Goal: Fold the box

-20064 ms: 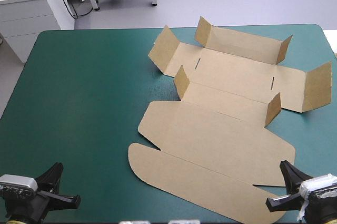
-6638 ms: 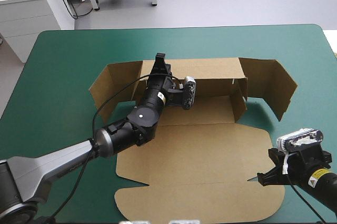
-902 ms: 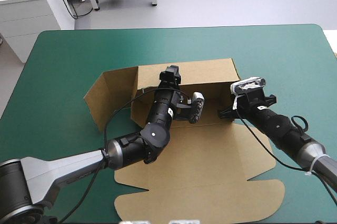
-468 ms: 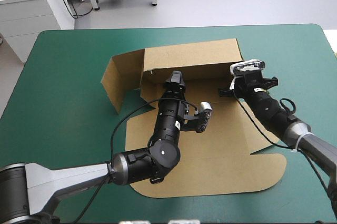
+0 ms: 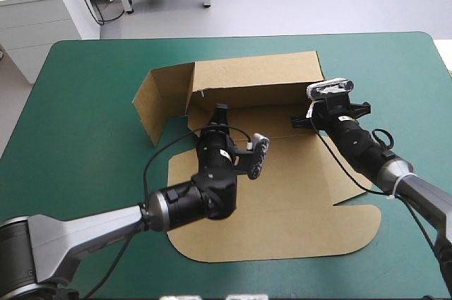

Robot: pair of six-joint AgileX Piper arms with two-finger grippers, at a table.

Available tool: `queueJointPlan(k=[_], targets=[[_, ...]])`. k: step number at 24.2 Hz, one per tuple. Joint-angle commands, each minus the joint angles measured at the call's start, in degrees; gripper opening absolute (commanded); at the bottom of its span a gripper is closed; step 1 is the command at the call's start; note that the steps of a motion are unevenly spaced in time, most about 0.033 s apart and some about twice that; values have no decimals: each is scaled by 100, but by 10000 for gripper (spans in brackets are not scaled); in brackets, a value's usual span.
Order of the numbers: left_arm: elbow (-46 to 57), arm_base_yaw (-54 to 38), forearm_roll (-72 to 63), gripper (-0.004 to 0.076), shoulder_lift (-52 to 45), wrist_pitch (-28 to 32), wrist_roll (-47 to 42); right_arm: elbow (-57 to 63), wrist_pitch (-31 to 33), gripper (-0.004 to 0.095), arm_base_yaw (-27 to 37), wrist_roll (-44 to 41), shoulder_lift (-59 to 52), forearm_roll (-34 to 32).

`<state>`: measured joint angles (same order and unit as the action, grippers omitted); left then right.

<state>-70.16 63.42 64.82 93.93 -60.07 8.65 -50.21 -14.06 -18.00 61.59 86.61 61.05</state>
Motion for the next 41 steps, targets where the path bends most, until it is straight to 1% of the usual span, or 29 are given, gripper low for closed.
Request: queueJointPlan(k=[1, 3, 6, 7, 8, 9, 10, 11, 12, 13, 15, 18, 21, 24, 27, 28, 29, 31, 32, 37, 39, 41], targets=[[-1207, -632, -2187, 15, -297, -445, 1267, -206, -88, -19, 12, 24, -206, -73], [-1953, -1239, -3509, 15, -297, -697, 1532, -206, -70, -19, 12, 24, -196, -73], [-2834, -2167, -4816, 15, -297, -956, 1566, -206, -70, -19, 12, 24, -176, -73], [-3325, -2874, -5585, 14, -297, -1024, 1384, -206, -36, -19, 12, 24, -176, -73], [-3519, -3236, -5926, 12, -297, -1055, 1252, -206, -36, -19, 12, 24, -176, -73], [-3762, -3878, -6449, 6, -297, -1107, 998, -206, -28, -19, 12, 24, -176, -73], [-3824, -4224, -6711, 3, -297, -1132, 851, -206, -28, -19, 12, 24, -176, -73], [-3836, -4900, -7171, 2, -310, -1244, 515, -206, -28, -19, 12, 24, -176, -73], [-3836, -5229, -7380, 0, -310, -1339, 336, -206, -28, -19, 12, 24, -176, -73], [-3752, -5803, -7792, -9, -299, -1409, 180, -206, -3, -19, 12, 24, -176, -73], [-3480, -6585, -8474, -9, -338, -1409, 236, -206, 34, -19, 12, 24, -176, -73], [-2780, -7534, -9181, -8, -408, -1154, 331, -206, 99, -19, 12, 24, -172, -73], [-2060, -7913, -9138, -9, -631, -862, 387, -206, 92, -19, 12, 24, -122, -73], [-1257, -8335, -9138, -8, -1055, -315, 387, -206, 102, -19, 12, 121, -125, -73], [-666, -8713, -9245, -8, -1422, 77, 387, -206, 116, -19, 12, 121, -125, -83], [-428, -8893, -9368, -9, -1540, 117, 488, -206, 143, -19, 12, 121, -125, -83], [-228, -9046, -9590, -9, -1636, 117, 663, -206, 235, -19, 12, 121, -125, -83], [16, -9150, -9884, -8, -1696, 228, 734, -206, 420, -19, 12, 121, -125, -83], [160, -9164, -10071, -9, -1707, 308, 829, -206, 603, -19, 12, 121, -125, -83], [501, -9192, -10144, -8, -1707, 393, 972, -294, 1294, -6, 84, 96, -125, 95], [563, -9192, -10144, -9, -1719, 391, 972, -428, 1618, 6, 196, -68, -138, 78], [563, -9192, -10168, -9, -1719, 391, 972, -671, 2039, 5, 372, -502, -138, -101]])
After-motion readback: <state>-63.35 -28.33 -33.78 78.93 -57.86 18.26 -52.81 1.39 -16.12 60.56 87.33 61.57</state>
